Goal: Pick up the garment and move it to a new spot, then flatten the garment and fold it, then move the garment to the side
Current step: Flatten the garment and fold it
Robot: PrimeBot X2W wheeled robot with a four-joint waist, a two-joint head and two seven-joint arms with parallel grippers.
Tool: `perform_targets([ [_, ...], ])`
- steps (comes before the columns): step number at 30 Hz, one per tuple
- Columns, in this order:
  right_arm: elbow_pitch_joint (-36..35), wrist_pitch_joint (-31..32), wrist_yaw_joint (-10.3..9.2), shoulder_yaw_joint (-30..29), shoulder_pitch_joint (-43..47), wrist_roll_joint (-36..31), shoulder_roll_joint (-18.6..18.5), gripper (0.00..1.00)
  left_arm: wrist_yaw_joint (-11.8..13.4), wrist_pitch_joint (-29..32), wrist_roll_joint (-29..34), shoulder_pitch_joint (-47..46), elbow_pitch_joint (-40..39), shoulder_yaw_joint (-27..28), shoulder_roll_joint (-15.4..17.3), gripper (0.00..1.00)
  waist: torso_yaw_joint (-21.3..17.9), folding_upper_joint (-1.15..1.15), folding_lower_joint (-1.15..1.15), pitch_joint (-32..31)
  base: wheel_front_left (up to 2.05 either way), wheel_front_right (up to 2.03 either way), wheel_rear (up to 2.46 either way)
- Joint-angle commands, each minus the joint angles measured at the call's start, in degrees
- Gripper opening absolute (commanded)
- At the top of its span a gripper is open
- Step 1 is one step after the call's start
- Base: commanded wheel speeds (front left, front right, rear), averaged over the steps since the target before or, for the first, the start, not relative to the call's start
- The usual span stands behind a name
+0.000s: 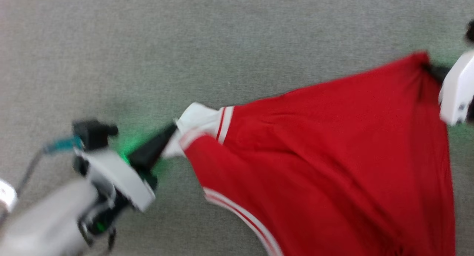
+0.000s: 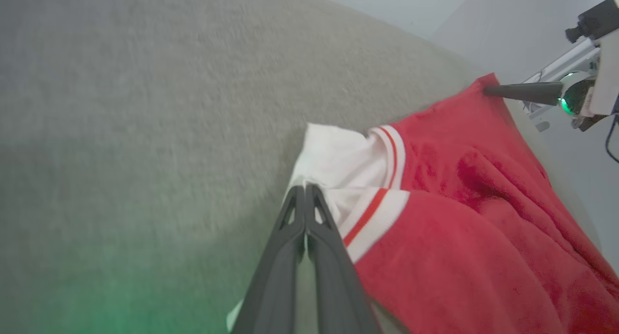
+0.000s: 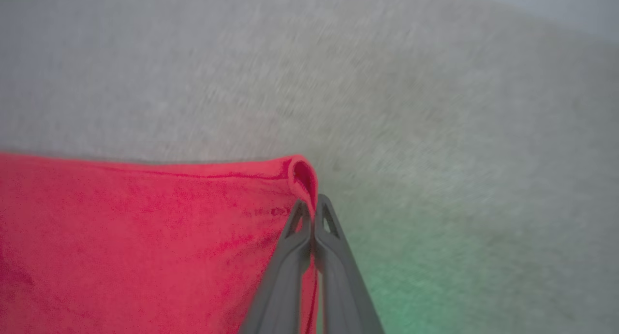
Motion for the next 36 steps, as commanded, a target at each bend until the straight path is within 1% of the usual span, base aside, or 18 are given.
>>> perform_targets([
  [1, 0.9, -1.4, -0.07, -1.6, -2.4, -0.8, 0.5, 0.00, 0.2, 0.5, 0.0, -2.8, 0.7, 0.2, 0.3, 0.00, -0.8, 0.00, 0.00, -0.2, 0.00, 0.00, 0.00],
  [4, 5.2, -5.4, -0.06, -5.5, -7.4, -3.5, 3.2, 0.00, 0.2, 2.3, -0.2, -10.0, 3.6, 0.8, 0.6, 0.00, -1.4, 0.00, 0.00, -0.1, 0.00, 0.00, 0.00],
  [9, 11.9, -11.8, -0.06, -11.3, -17.3, -10.6, 6.4, 0.00, 0.2, 4.0, -2.6, -24.0, 8.8, 3.8, -1.4, 0.00, -2.7, 0.00, 0.00, 0.3, 0.00, 0.00, 0.00],
  [12, 15.9, -16.2, -0.06, -14.9, -24.4, -15.4, 8.4, 0.00, 0.2, 4.8, -3.3, -32.8, 13.4, 6.1, -2.2, 0.00, -3.9, 0.00, 0.00, 1.0, 0.00, 0.00, 0.00],
  [16, 19.7, -23.8, -0.07, -20.0, -33.7, -20.8, 10.4, 0.00, 0.2, 3.7, -5.0, -43.8, 20.2, 9.6, -5.1, 0.00, -5.3, 0.00, 0.00, 1.6, 0.00, 0.00, 0.00],
  [18, 21.7, -27.6, -0.08, -22.8, -37.9, -23.0, 11.6, 0.00, 0.2, 3.0, -4.7, -48.9, 23.6, 10.9, -6.0, 0.00, -5.8, 0.00, 0.00, 1.6, 0.00, 0.00, 0.00],
  [23, 27.0, -35.1, -0.13, -28.3, -44.9, -27.6, 13.1, 0.00, 0.2, 0.4, -4.7, -57.6, 29.5, 13.6, -7.9, 0.00, -6.6, 0.00, 0.00, 1.0, 0.00, 0.00, 0.00],
  [25, 29.2, -36.7, -0.13, -29.0, -46.0, -28.7, 13.6, 0.00, 0.2, -0.2, -5.2, -58.3, 29.9, 13.8, -8.4, 0.00, -6.7, 0.00, 0.00, 0.6, 0.00, 0.00, 0.00],
  [27, 31.5, -37.6, -0.13, -28.4, -45.7, -29.1, 14.1, 0.00, 0.2, -0.2, -7.2, -56.7, 29.5, 14.1, -8.7, 0.00, -6.8, 0.00, 0.00, 0.3, 0.00, 0.00, 0.00],
  [29, 33.6, -38.4, -0.12, -27.4, -44.5, -28.9, 14.1, 0.00, 0.2, 0.5, -7.7, -53.9, 28.2, 12.2, -8.1, 0.00, -6.8, 0.00, 0.00, 0.2, 0.00, 0.00, 0.00],
  [33, 36.3, -39.4, -0.08, -24.0, -40.4, -26.5, 14.2, 0.00, 0.2, 0.4, -11.1, -46.1, 23.5, 10.2, -7.0, 0.00, -6.7, 0.00, 0.00, 0.0, 0.00, 0.00, 0.00],
  [36, 36.1, -39.4, -0.08, -19.9, -35.0, -23.2, 13.9, 0.00, 0.2, -0.2, -14.2, -38.0, 18.5, 9.9, -6.4, 0.00, -6.5, 0.00, 0.00, -0.3, 0.00, 0.00, 0.00],
])
